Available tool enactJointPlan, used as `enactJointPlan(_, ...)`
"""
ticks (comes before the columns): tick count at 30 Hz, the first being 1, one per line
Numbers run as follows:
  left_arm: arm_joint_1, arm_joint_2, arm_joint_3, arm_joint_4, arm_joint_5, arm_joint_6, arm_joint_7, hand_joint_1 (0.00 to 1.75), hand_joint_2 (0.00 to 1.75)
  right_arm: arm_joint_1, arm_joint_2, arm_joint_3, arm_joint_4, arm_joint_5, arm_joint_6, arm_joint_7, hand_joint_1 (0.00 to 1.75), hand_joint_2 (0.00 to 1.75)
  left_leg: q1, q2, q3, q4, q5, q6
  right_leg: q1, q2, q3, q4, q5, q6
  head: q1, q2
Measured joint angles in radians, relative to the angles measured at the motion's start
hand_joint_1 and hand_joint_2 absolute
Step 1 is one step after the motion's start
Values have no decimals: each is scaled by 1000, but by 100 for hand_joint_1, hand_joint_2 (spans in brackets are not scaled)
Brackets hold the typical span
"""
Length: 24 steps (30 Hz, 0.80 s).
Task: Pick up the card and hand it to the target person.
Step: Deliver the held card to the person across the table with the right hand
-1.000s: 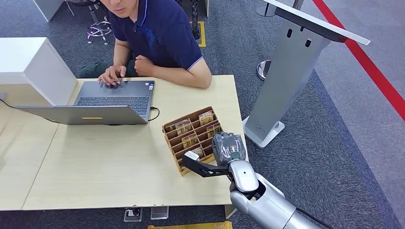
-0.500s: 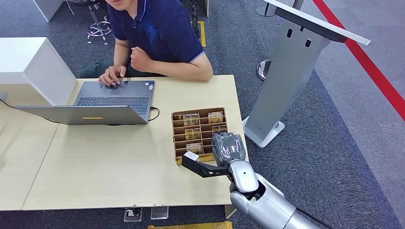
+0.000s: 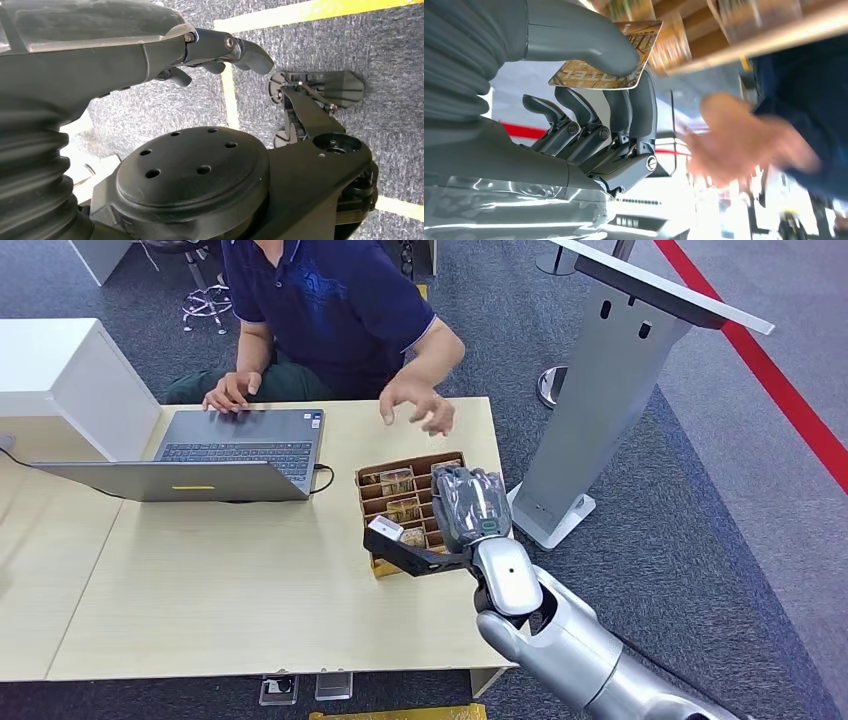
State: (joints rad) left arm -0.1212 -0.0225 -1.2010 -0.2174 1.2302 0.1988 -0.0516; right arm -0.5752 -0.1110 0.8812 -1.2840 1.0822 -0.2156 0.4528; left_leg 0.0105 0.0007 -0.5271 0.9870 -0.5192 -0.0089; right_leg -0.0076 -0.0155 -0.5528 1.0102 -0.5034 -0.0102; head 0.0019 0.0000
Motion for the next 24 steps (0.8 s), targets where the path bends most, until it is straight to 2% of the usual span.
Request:
enactJointPlan(9,-10,-1,-11,0,-11,0,15,0,175,-131,23,23,-8,-65,-19,-29,171,175,0,0,0,0,0,0,0,0,0,0,0,0,0,0)
enactJointPlan(16,-19,-5,-22,0,-12,0,16,0,175,-207,74,47,114,-111,-91,-92,171,175,0,-1,0,0,0,0,0,-1,0,0,0,0,0,0)
enactJointPlan(20,-18,-6,-24,0,-9,1,16,0,0,-229,102,55,198,-134,-120,-111,0,175,0,-1,-1,0,0,0,0,-1,0,0,0,0,0,0)
enactJointPlan(24,-17,-6,-25,0,-12,-2,15,0,0,-238,120,62,261,-137,-134,-114,0,175,0,-1,-1,0,0,0,0,-1,0,0,0,0,0,0)
